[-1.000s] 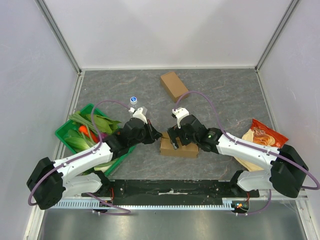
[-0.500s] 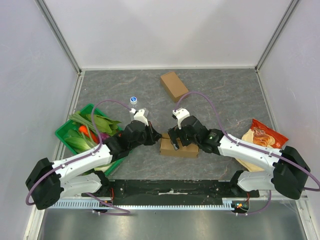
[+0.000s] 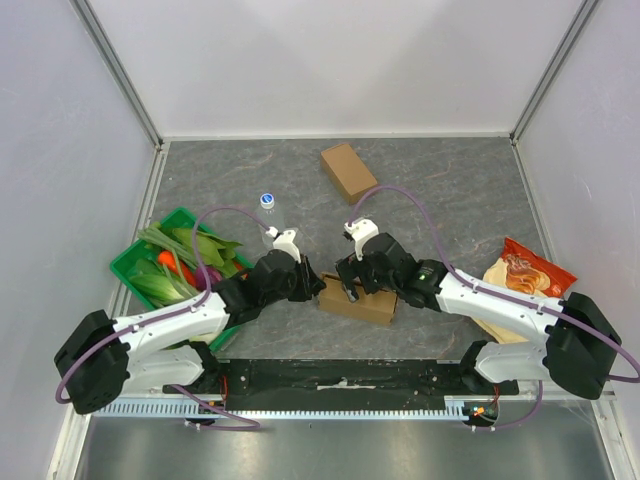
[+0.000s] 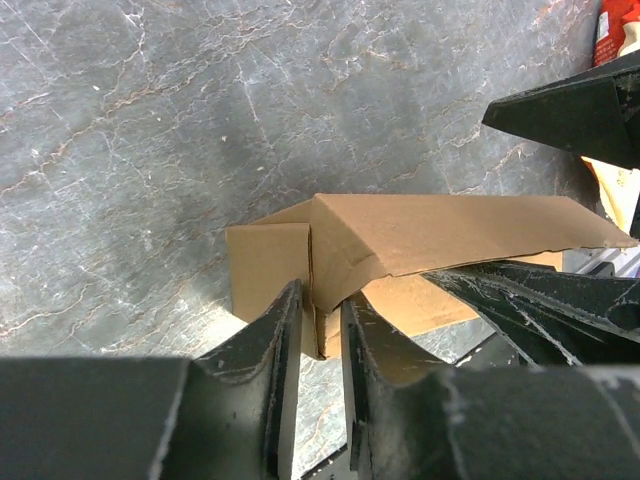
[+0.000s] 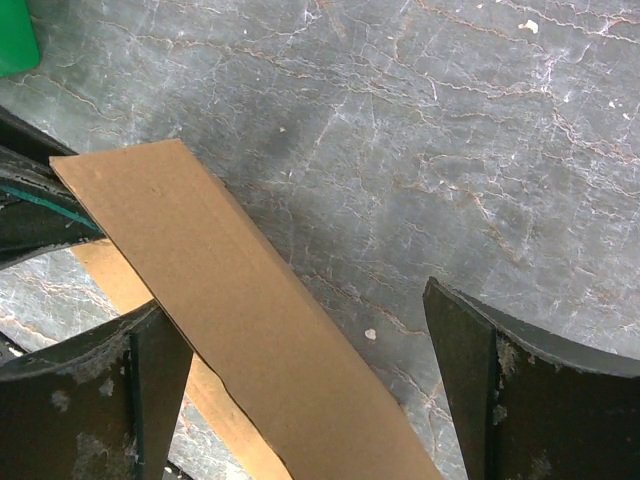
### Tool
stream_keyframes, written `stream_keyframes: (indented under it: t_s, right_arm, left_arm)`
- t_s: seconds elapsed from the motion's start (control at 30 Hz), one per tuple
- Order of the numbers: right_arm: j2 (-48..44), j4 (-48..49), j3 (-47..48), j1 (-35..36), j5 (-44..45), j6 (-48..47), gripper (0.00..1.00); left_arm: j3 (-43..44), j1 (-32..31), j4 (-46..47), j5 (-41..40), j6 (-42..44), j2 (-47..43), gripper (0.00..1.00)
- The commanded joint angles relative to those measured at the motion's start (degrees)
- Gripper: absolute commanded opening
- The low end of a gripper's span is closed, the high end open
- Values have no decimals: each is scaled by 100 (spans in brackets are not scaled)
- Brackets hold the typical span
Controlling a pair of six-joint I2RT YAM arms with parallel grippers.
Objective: Fold the paper box
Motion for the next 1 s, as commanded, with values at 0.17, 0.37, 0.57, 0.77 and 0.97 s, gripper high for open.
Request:
stream_keyframes:
  t_s: [0.17, 0.37, 0.57, 0.77, 0.97]
  right_arm:
    - [-60, 75, -41, 22, -80, -184, 98]
    - [-86, 31, -41, 31, -18, -236, 98]
    - [-33, 31, -41, 22, -44, -298, 98]
    - [-95, -4, 3, 22, -44, -307, 98]
    - [-86, -31, 11, 22, -97, -289, 98]
  left_arm:
    - [154, 3, -509, -295, 504, 123, 10]
    - [137, 11, -720, -232, 531, -377, 48]
    - [355, 20, -949, -382, 829, -844, 63]
    - [724, 20, -940, -242, 1216, -257, 55]
    - [857, 11, -712, -355, 1357, 175, 55]
